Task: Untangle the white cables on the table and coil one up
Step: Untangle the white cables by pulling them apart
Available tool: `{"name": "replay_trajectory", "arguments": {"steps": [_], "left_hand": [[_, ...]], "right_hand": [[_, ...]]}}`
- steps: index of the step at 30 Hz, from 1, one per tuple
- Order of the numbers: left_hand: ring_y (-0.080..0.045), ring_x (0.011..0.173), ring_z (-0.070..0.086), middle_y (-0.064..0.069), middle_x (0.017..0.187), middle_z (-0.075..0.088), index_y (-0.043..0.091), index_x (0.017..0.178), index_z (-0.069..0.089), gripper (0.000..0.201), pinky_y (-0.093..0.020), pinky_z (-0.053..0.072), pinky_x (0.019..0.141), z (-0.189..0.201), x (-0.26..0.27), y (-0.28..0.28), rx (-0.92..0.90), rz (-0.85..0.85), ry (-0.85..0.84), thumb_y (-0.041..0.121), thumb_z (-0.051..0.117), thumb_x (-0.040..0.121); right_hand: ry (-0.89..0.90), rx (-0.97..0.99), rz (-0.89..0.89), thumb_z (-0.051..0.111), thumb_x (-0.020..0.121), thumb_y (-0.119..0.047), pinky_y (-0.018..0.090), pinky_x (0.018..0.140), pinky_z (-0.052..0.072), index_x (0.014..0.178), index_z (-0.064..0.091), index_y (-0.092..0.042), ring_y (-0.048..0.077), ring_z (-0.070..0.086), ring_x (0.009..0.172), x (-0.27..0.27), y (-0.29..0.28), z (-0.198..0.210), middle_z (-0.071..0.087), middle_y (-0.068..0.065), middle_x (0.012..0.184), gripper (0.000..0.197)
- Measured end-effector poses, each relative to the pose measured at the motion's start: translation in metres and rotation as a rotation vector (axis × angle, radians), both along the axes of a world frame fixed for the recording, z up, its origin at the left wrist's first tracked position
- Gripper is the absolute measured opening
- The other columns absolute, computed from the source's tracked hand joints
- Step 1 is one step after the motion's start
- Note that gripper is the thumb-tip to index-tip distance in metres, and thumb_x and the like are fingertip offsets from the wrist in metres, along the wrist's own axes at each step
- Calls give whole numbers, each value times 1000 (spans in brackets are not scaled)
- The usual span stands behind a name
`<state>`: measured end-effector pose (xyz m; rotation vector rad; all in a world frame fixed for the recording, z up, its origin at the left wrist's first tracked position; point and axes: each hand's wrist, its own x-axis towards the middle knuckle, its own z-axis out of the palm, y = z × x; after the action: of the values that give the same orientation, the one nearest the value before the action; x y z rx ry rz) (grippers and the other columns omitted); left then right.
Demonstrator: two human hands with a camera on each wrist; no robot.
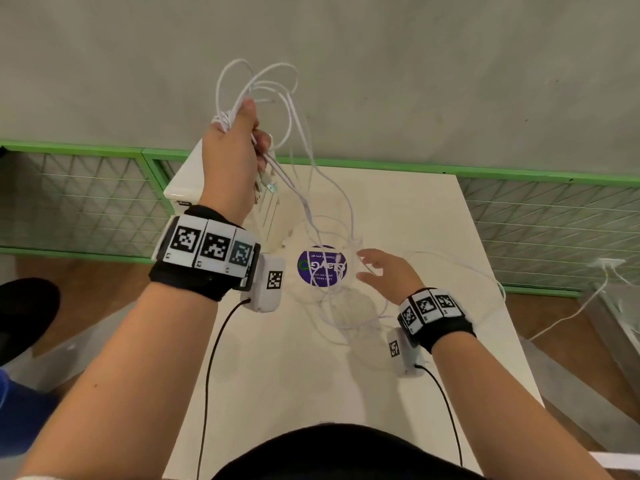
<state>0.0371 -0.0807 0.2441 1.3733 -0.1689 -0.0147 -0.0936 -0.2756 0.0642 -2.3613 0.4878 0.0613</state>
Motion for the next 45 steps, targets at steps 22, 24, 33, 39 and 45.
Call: {"name": "replay_trajectory", "arguments": {"steps": [22,24,33,39,45], "left_hand": [[-11,43,41,0,65,55,11,89,40,23,-23,33,39,11,39,7,-6,152,-118,30,44,101],[-11,42,42,0,63,56,10,89,41,23,-24,35,41,9,35,4,-13,107,-120,29,45,101],[-10,39,42,2,58,56,9,90,42,23,-22,34,40,-6,15,-7,45,8,-116,29,47,100],[-10,40,44,0,63,56,15,83,41,23,-21,36,43,-22,3,-7,74,16,-72,30,47,101],[-10,41,48,0,66,57,17,82,42,24,-19,32,36,-39,-7,-10,185,-2,-49,31,44,101]], "right_hand": [[83,88,-839,52,92,-26,44,94,43,137,39,-9,38,49,117,-75,-70,-64,43,20,135,49],[-179,-104,-781,62,83,-15,45,95,41,138,36,-7,37,44,119,-70,-54,-54,38,21,135,62],[442,-323,62,55,79,-63,36,98,40,131,45,-25,21,45,119,-53,15,-74,47,2,129,65],[94,-429,83,63,74,-58,33,93,37,121,50,-21,22,47,111,-57,28,-84,47,1,119,61],[391,-372,206,59,82,-47,27,69,39,77,48,-24,20,56,80,-51,45,-78,51,-5,78,26]]}}
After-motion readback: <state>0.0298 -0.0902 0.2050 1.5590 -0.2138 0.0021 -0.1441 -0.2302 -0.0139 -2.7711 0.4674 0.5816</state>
